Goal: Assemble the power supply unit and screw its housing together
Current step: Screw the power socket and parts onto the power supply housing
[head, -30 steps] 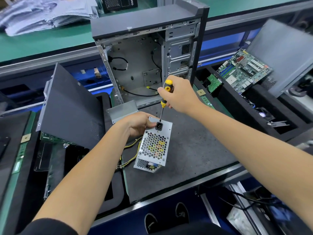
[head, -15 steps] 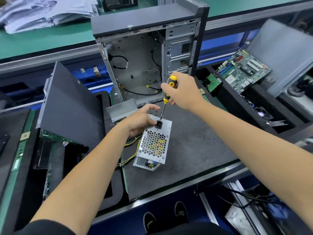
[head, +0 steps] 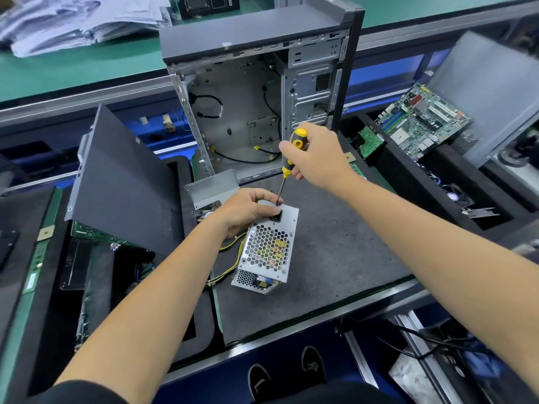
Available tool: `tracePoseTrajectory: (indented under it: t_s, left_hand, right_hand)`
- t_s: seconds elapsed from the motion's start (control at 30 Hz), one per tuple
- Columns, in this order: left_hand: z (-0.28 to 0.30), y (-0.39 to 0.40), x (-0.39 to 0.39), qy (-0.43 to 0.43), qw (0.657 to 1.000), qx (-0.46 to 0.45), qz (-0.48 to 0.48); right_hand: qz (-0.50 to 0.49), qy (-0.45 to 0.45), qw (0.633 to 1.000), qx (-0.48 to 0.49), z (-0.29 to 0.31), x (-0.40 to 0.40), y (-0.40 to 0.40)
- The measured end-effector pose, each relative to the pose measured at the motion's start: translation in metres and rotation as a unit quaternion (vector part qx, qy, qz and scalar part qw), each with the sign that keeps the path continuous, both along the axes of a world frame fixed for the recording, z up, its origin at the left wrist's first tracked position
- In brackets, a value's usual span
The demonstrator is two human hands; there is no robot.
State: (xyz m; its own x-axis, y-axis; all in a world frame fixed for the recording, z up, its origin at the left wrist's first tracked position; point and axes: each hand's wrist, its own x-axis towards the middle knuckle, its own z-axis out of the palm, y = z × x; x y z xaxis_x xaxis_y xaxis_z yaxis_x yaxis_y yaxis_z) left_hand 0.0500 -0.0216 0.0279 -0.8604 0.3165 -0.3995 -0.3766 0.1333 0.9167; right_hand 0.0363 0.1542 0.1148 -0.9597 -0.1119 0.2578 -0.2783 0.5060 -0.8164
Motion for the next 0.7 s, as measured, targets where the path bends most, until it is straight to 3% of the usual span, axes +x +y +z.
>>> tracePoseTrajectory:
  t_s: [0.7]
  left_hand:
    - [-0.0012,0.0014,-0.0011,0.0,1.0,-0.011,0.004]
  right_hand:
    - [-0.004,0.009,1.0,-0.021,-0.0001,-0.0035,0.0019]
